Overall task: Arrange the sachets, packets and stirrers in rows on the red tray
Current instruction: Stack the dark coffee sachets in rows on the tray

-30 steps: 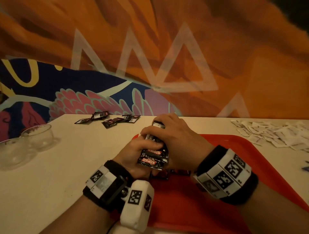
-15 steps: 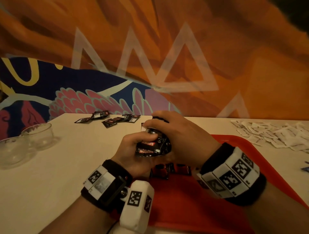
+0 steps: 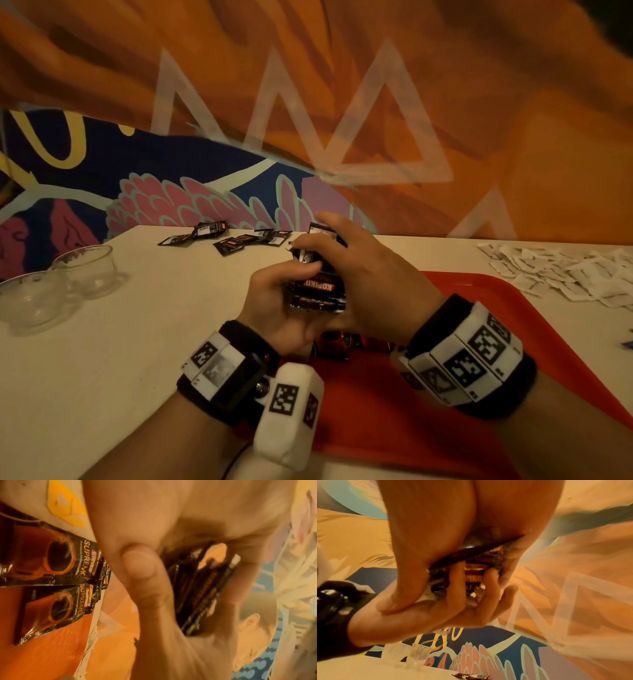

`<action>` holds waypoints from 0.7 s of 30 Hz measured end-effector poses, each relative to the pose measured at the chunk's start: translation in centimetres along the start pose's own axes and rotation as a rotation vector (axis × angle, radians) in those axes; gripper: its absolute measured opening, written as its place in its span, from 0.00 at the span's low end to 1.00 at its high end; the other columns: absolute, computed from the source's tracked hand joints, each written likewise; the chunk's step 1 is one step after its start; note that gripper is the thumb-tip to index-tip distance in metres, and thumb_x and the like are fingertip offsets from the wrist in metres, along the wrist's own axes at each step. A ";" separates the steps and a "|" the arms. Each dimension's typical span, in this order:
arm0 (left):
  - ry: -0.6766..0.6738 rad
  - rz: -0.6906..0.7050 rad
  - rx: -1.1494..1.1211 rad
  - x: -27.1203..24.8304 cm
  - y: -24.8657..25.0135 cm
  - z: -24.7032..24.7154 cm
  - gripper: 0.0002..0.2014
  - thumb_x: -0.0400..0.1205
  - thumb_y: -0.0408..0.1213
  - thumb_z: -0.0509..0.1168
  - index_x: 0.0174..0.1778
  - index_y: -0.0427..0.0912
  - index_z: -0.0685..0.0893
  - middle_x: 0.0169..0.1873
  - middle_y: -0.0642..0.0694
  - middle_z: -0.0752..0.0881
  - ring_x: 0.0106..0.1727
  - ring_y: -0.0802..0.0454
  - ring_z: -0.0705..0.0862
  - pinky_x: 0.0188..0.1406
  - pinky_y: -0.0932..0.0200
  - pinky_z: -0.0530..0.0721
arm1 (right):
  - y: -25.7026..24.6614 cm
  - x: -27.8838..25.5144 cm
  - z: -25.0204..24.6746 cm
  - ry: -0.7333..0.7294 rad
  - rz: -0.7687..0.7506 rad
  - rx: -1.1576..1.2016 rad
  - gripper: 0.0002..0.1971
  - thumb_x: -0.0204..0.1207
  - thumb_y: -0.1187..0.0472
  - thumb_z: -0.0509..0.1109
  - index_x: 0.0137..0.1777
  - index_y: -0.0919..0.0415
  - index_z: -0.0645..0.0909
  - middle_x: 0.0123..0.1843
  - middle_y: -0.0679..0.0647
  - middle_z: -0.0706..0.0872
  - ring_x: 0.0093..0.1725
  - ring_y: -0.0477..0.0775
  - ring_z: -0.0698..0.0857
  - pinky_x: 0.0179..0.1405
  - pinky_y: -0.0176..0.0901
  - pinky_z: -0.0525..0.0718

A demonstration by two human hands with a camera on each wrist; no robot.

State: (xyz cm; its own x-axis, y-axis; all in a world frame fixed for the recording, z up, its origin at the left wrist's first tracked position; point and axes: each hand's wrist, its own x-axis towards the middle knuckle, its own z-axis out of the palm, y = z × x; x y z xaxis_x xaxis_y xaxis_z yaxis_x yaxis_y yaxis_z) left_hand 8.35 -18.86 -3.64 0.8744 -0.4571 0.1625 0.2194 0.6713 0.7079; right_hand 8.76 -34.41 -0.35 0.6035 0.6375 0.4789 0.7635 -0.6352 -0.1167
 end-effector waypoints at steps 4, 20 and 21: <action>-0.029 0.026 0.070 0.1 0.1 -0.3 0.16 0.66 0.31 0.78 0.50 0.36 0.91 0.45 0.38 0.90 0.46 0.41 0.91 0.41 0.48 0.90 | -0.4 0.0 0.3 0.146 -0.045 0.109 0.46 0.57 0.46 0.87 0.71 0.48 0.63 0.74 0.54 0.76 0.70 0.55 0.77 0.62 0.49 0.82; 0.182 0.189 0.112 0.6 0.7 -0.3 0.17 0.76 0.31 0.59 0.60 0.38 0.83 0.48 0.40 0.89 0.48 0.46 0.89 0.44 0.52 0.90 | -0.6 -0.8 -2.9 -0.118 0.095 -0.035 0.33 0.73 0.67 0.76 0.74 0.47 0.67 0.78 0.51 0.71 0.63 0.59 0.82 0.54 0.57 0.84; 0.169 0.185 0.095 0.5 0.8 -0.2 0.17 0.76 0.31 0.58 0.59 0.38 0.84 0.48 0.40 0.89 0.49 0.45 0.89 0.46 0.50 0.91 | -0.5 -0.8 -2.9 -0.103 0.103 0.001 0.30 0.73 0.64 0.76 0.73 0.50 0.69 0.72 0.51 0.76 0.60 0.58 0.83 0.53 0.56 0.83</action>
State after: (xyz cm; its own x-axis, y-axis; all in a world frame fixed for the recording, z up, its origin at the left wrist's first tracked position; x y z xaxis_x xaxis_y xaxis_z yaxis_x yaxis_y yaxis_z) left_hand 9.08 -18.44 -3.18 0.9574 -0.2224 0.1840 0.0142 0.6731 0.7394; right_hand 7.19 -35.86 1.89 0.6987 0.6106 0.3727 0.6967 -0.6990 -0.1611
